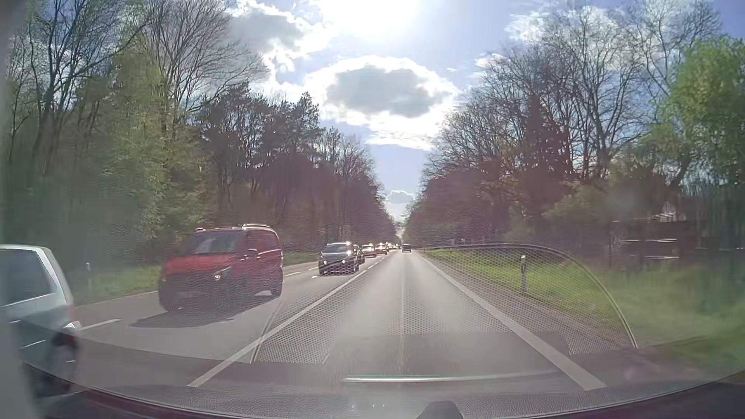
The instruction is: Follow the waypoints while adhering to traffic rules and regulations
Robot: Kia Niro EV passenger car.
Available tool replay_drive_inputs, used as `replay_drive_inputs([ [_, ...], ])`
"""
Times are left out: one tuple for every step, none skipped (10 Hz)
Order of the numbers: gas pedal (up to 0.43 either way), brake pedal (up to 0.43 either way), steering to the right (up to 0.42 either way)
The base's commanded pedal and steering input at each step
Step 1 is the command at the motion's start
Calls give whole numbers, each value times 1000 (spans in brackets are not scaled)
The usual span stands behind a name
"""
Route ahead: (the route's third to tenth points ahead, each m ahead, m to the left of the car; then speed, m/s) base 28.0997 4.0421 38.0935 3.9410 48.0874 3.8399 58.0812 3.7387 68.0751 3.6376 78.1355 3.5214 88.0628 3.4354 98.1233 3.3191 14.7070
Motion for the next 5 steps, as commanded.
replay_drive_inputs([
  [287,0,-1],
  [287,0,-1],
  [287,0,-1],
  [287,0,-1],
  [287,0,-1],
])
